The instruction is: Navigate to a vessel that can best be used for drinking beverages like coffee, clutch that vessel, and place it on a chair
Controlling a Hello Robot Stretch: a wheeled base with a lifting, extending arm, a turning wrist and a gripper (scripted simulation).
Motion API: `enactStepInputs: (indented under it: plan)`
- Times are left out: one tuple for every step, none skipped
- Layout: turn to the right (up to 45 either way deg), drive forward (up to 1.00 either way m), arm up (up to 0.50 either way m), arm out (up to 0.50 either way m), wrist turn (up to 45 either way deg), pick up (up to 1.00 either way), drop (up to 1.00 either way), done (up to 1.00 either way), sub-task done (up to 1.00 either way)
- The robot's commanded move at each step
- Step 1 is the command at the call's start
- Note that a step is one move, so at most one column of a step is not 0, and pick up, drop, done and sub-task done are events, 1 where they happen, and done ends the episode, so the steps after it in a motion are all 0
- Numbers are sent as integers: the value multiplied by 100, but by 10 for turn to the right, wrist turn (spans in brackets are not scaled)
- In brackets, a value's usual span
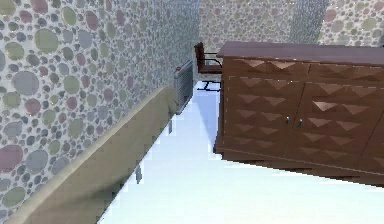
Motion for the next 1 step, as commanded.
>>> enactStepInputs:
  plan:
    - [0, 0, 32, 0, 0, 0, 0, 0, 0]
